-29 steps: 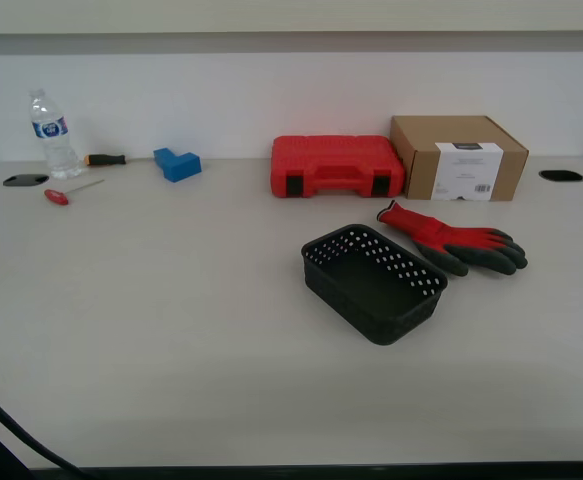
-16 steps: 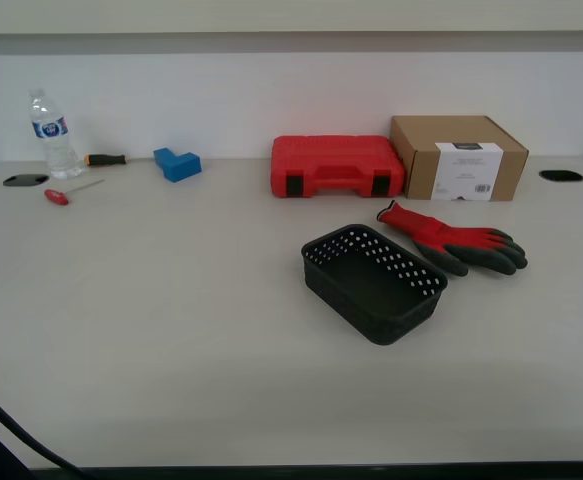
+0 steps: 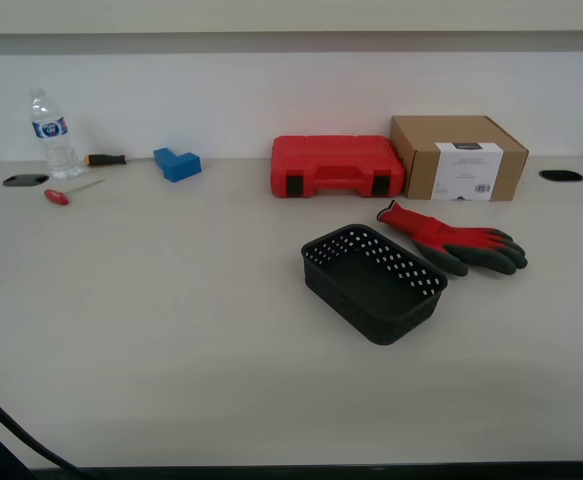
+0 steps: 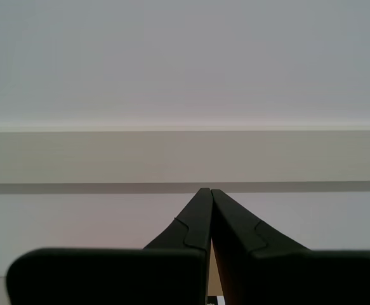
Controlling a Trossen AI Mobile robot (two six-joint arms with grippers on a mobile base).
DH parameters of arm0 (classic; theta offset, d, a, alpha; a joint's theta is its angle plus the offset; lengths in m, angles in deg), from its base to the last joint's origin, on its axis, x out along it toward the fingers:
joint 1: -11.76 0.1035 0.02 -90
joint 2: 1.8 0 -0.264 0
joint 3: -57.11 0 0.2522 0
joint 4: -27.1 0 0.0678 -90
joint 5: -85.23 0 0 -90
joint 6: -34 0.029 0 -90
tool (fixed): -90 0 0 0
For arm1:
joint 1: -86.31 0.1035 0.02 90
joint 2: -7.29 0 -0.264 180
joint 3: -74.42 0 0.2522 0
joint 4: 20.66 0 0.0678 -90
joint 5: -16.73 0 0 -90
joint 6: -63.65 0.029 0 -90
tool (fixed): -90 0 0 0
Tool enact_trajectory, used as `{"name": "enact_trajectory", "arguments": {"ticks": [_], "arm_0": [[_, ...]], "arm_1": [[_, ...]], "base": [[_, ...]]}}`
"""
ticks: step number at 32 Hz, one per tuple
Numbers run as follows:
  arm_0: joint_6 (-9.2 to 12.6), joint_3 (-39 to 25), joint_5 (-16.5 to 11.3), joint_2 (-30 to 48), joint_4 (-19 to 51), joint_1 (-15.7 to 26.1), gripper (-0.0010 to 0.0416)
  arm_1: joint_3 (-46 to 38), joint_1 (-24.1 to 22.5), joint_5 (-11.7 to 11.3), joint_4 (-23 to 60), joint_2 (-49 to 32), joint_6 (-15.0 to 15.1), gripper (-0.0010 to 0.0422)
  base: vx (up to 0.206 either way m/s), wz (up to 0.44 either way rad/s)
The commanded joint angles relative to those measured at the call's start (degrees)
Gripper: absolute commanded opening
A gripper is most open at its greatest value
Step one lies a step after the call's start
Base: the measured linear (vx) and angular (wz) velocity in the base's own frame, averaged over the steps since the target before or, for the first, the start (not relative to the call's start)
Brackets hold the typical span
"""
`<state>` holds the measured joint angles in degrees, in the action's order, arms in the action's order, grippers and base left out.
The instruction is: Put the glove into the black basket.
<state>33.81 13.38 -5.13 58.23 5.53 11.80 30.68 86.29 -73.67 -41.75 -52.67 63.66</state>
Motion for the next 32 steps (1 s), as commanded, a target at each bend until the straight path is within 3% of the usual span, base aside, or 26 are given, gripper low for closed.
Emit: {"name": "enact_trajectory", "arguments": {"ticks": [1,27,31,32], "arm_0": [[0.09,-0.07,0.02,0.00,-0.17,0.02,0.0001],[0.20,-0.07,0.07,0.81,-0.13,0.00,0.0001],[-0.02,-0.48,0.26,3.56,3.21,-0.07,0.0001],[0.00,-1.68,0.26,5.22,8.57,-0.07,0.0001]], "arm_1": [[-0.02,0.02,-0.20,-0.28,0.00,0.02,0.0000],[-0.02,0.00,-0.20,-0.28,0.00,0.02,0.0000],[-0.02,0.02,-0.20,-0.28,0.00,0.02,0.0000],[-0.02,0.02,-0.20,-0.28,0.00,0.02,0.0000]], "base": [[0.000,0.000],[0.000,0.000],[0.000,0.000],[0.000,0.000]]}}
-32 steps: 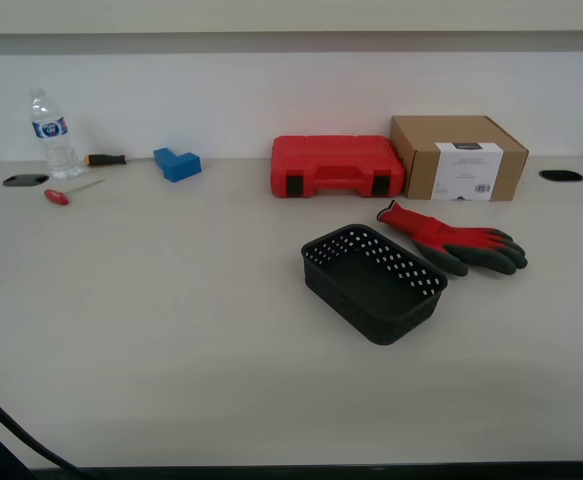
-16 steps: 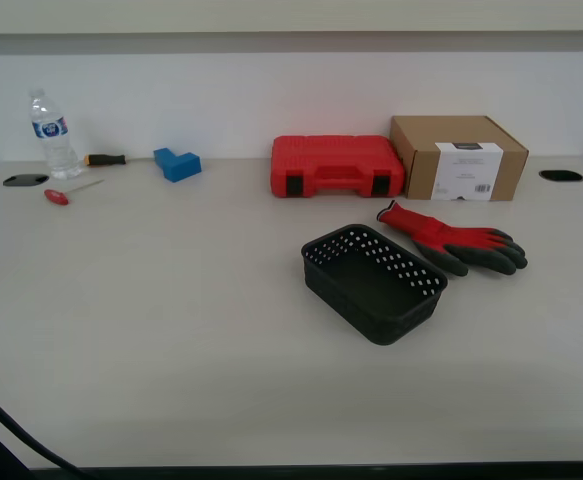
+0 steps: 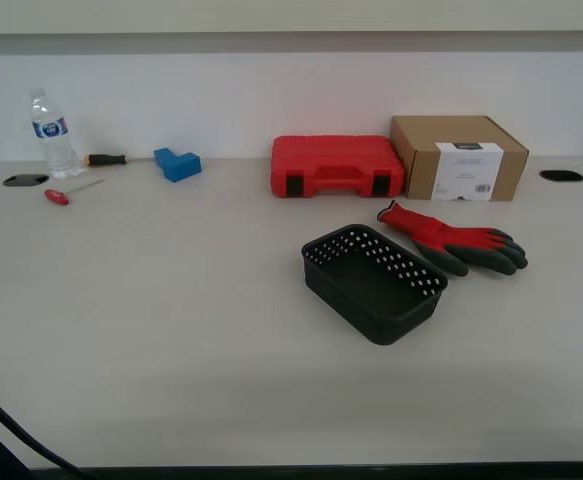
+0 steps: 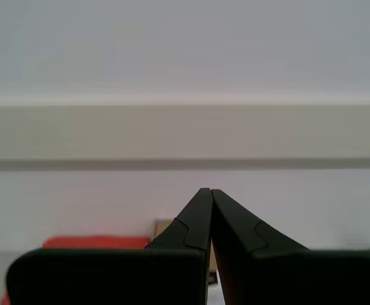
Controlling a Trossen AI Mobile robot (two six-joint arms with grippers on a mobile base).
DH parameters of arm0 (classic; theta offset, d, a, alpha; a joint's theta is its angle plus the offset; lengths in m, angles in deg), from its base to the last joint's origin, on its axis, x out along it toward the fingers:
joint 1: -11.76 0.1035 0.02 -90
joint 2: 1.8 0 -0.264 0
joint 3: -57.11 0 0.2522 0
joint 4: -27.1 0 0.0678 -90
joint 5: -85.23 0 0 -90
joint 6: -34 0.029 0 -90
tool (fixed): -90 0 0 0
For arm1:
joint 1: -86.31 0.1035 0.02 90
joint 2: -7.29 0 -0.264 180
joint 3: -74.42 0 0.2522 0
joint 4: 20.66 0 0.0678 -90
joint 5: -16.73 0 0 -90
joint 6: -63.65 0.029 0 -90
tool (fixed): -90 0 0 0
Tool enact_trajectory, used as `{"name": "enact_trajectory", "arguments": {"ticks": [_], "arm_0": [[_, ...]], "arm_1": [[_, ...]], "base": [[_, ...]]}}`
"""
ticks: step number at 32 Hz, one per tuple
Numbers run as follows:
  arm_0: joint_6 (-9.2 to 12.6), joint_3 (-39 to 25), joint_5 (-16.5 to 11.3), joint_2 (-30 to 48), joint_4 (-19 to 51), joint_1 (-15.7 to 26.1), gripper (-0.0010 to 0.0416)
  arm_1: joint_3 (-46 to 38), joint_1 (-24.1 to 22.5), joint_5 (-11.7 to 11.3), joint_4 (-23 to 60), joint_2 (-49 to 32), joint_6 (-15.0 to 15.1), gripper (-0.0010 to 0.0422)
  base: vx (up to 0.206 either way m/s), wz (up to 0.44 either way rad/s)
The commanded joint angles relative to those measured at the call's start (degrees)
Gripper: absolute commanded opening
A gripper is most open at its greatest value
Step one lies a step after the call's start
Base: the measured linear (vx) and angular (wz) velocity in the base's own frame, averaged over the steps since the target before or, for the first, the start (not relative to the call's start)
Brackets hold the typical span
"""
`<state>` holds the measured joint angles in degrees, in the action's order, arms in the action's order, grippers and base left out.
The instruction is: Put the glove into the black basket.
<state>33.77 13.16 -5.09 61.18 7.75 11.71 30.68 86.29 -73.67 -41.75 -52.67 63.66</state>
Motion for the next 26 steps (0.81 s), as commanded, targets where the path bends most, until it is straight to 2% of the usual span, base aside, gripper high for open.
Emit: {"name": "enact_trajectory", "arguments": {"ticks": [1,2,4,6,7,8,9,11,12,13,15,20,24,26], "arm_0": [[0.07,-2.45,0.22,3.48,9.75,0.02,0.0001],[0.07,-4.09,0.22,5.79,15.02,0.02,0.0001],[0.07,-6.08,0.17,9.18,19.17,0.04,0.0001],[0.31,-8.20,-1.27,13.09,22.08,0.04,0.0001],[0.31,-10.34,-3.06,16.20,25.64,0.04,0.0001],[0.31,-11.76,-3.67,18.14,28.52,0.04,0.0001],[0.31,-15.06,-4.07,22.71,34.40,0.04,0.0001],[0.35,-17.86,-4.79,27.17,38.25,0.07,0.0001],[0.33,-18.88,-5.88,28.85,39.36,0.09,0.0001],[0.57,-20.41,-8.37,31.54,40.50,0.11,0.0001],[1.99,-22.56,-11.54,35.26,41.31,0.20,0.0001],[2.16,-25.59,-11.80,41.40,42.21,0.35,0.0001],[1.70,-25.24,-11.69,41.75,42.62,0.48,0.0001],[1.57,-25.22,-10.01,41.75,42.97,0.46,0.0001]], "arm_1": [[-0.02,0.02,-0.20,-0.28,0.00,0.02,0.0000],[-0.02,0.02,-0.20,-0.31,0.00,0.02,0.0000],[-0.02,0.00,-0.20,-0.24,0.00,0.02,0.0000],[-0.02,0.00,-0.20,-0.24,0.00,0.02,0.0000],[-0.02,0.02,-0.20,-0.24,0.00,0.02,0.0000],[-0.02,0.02,-0.20,-0.24,0.00,0.02,0.0000],[-0.04,0.00,-0.20,-0.17,0.00,0.02,0.0000],[-0.02,0.00,-0.20,-0.22,0.00,0.02,0.0000],[-0.04,0.00,-0.20,-0.24,0.00,0.04,0.0000],[-0.02,0.02,-0.20,-0.13,0.00,0.02,0.0000],[-0.04,0.02,-0.20,-0.15,0.00,0.04,0.0000],[-0.02,0.02,-0.20,-0.09,0.00,0.02,0.0000],[-0.02,0.00,-0.20,0.02,-0.02,0.02,0.0000],[-0.02,0.00,-0.22,0.02,0.00,0.02,0.0000]], "base": [[0.000,0.000],[0.000,0.000],[0.000,0.000],[0.000,0.000],[0.000,0.000],[0.000,0.000],[0.000,0.000],[0.000,0.000],[0.000,0.000],[0.000,0.000],[0.000,0.000],[0.000,0.000],[0.000,0.000],[0.000,0.000]]}}
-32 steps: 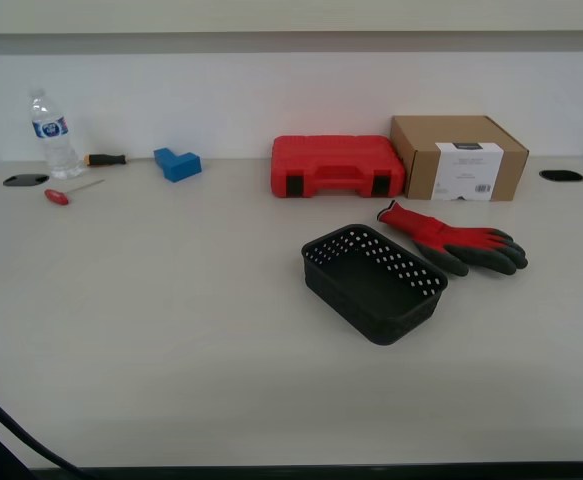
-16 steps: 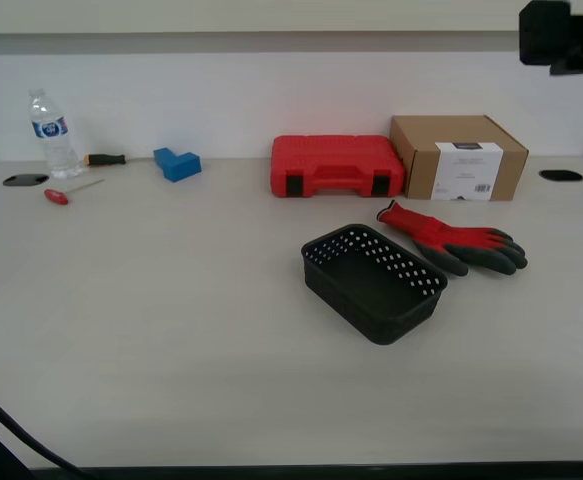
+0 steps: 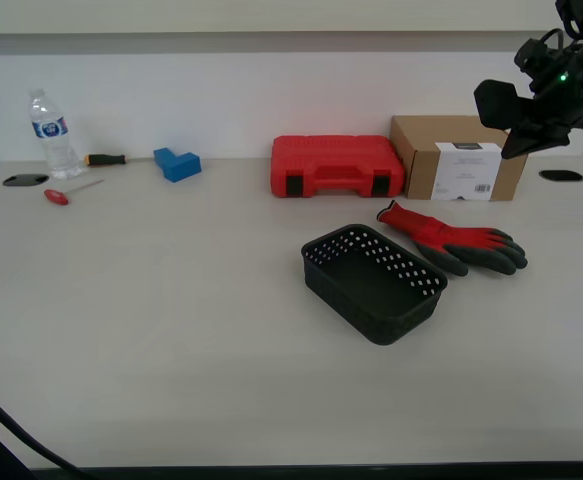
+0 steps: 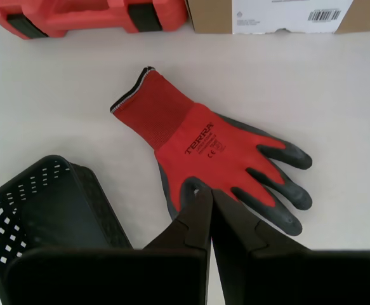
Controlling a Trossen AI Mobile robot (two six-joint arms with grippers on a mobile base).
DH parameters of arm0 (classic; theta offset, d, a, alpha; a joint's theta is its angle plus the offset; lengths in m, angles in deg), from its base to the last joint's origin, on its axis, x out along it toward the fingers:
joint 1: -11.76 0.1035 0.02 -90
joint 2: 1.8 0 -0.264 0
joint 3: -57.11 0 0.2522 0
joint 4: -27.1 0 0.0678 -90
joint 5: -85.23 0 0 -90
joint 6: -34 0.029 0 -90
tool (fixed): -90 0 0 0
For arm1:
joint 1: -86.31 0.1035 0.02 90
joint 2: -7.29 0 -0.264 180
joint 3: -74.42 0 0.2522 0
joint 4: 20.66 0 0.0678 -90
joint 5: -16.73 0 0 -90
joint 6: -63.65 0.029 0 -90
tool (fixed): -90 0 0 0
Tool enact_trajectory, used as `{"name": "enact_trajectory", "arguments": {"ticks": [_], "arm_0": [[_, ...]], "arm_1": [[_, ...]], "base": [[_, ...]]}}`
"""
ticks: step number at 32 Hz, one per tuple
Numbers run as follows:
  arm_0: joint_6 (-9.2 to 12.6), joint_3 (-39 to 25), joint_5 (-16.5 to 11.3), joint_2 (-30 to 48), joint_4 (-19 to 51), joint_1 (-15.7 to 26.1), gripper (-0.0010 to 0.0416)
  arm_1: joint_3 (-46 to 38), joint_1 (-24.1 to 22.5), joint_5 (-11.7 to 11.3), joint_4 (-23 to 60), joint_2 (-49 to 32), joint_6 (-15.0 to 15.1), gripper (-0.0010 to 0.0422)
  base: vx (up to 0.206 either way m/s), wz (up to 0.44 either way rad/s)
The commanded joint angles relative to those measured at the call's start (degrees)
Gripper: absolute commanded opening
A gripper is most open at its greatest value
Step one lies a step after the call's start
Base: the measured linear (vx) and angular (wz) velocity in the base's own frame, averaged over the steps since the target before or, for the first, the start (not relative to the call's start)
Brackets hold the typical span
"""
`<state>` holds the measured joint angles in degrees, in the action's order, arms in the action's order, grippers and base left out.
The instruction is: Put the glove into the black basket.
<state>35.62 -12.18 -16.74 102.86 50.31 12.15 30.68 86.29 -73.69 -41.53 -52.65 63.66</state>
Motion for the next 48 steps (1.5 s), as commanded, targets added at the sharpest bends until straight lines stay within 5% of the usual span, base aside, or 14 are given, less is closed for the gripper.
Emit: {"name": "enact_trajectory", "arguments": {"ticks": [1,13,19,35,37,39,41,48], "arm_0": [[-0.76,0.11,2.84,0.07,0.81,0.04,0.0001],[-6.29,-5.16,3.67,12.04,7.54,-0.44,0.0001],[-5.90,-9.99,2.75,16.57,7.50,-0.44,0.0004],[-7.13,-18.97,8.26,29.33,7.78,-1.14,0.0175],[-8.96,-19.12,10.32,30.10,7.93,-1.46,0.0194],[-13.22,-18.91,14.67,30.05,7.43,-1.77,0.0210],[-14.16,-19.19,16.41,30.01,7.23,-1.92,0.0214],[-15.54,-19.58,14.56,33.42,4.70,-2.21,0.0194]], "arm_1": [[-0.02,0.02,-0.20,-0.22,-0.02,0.02,0.0000],[-0.02,0.02,-0.20,-0.17,-0.02,0.02,0.0000],[-0.09,0.02,-0.20,-0.17,-0.02,0.02,0.0000],[-0.02,0.00,-0.20,-0.13,-0.02,0.02,0.0000],[-0.07,0.02,-0.20,-0.15,-0.02,0.02,0.0000],[-0.02,0.02,-0.20,-0.15,-0.02,0.02,0.0000],[-0.02,0.02,-0.20,-0.20,-0.02,0.02,0.0000],[-0.02,0.00,-0.20,-0.15,-0.02,0.02,0.0000]], "base": [[0.000,0.000],[0.000,0.000],[0.000,0.000],[0.000,0.000],[0.000,0.000],[0.000,0.000],[0.000,0.000],[0.000,0.000]]}}
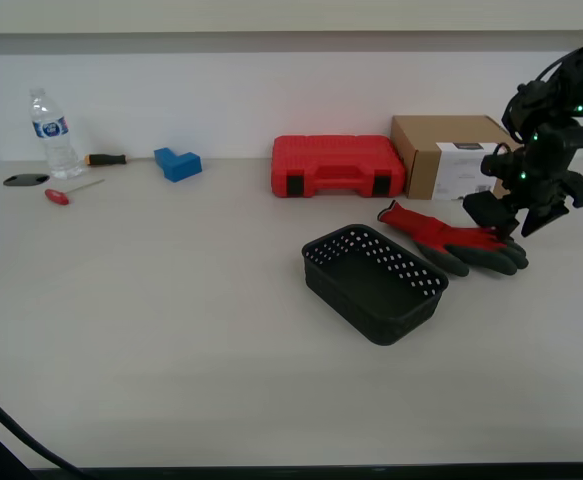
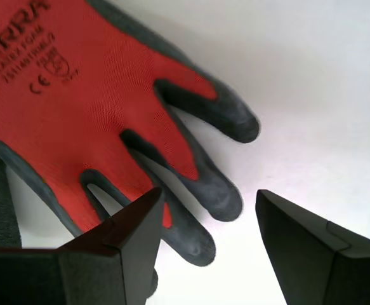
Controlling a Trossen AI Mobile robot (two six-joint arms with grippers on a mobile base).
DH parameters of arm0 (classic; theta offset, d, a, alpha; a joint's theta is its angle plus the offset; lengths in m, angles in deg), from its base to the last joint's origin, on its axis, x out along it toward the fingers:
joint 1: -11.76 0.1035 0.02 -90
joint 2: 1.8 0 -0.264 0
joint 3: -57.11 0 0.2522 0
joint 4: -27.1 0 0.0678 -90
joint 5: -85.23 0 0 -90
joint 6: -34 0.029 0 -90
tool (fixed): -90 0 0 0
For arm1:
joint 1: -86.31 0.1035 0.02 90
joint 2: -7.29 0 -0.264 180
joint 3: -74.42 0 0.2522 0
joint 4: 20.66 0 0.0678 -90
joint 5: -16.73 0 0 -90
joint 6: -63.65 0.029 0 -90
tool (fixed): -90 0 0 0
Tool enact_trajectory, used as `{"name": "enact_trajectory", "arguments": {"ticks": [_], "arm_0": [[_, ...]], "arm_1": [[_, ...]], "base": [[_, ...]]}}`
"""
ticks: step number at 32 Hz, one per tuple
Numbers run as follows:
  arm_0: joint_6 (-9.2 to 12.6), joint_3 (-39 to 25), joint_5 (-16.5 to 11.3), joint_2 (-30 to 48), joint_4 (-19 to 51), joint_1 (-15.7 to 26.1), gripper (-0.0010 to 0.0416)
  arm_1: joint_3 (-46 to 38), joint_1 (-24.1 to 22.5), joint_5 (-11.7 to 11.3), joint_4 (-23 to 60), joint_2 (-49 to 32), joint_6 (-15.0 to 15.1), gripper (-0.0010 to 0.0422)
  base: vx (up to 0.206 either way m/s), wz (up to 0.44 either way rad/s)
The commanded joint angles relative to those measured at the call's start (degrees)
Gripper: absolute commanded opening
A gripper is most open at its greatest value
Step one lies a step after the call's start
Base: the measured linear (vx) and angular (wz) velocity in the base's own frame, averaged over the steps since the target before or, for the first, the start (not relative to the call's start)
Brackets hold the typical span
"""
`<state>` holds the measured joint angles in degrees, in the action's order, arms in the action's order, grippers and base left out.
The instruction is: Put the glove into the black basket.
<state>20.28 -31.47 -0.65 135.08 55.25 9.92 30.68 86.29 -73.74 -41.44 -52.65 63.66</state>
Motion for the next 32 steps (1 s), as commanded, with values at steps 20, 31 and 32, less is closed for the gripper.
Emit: {"name": "enact_trajectory", "arguments": {"ticks": [20,31,32], "arm_0": [[-0.26,-0.72,-4.44,7.82,-4.81,0.02,0.0114],[-1.55,-1.90,-4.85,7.65,-4.85,0.02,-0.0002],[-1.55,-1.97,-4.98,7.56,-4.83,0.02,-0.0002]], "arm_1": [[-0.02,0.02,-0.15,-0.26,-0.02,0.02,0.0000],[-0.02,0.02,-0.15,-0.26,-0.02,0.02,0.0000],[-0.02,0.02,-0.15,-0.26,-0.02,0.02,0.0000]], "base": [[0.000,0.000],[0.000,0.000],[0.000,0.000]]}}
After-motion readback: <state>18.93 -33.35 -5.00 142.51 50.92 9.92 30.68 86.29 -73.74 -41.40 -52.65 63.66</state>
